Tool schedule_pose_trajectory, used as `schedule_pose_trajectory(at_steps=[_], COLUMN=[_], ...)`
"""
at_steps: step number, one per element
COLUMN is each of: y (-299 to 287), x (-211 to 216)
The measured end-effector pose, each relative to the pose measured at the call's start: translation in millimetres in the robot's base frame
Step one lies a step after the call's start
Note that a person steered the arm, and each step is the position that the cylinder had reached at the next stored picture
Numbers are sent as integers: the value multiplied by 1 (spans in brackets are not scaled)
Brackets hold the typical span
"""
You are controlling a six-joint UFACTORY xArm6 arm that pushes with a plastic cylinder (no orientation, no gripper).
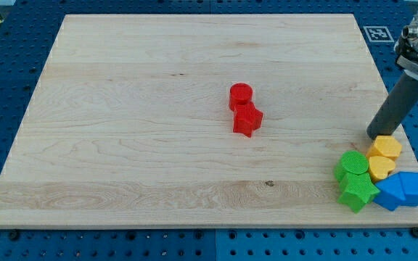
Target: Slide the yellow hexagon to the blue cube
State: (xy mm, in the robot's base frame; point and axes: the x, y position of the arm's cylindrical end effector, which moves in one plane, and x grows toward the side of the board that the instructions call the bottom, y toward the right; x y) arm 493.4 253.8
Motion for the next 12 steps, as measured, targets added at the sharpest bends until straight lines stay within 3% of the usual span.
schedule_pose_trajectory(at_steps=[4, 12], y=[-62, 46], x=[-3, 21])
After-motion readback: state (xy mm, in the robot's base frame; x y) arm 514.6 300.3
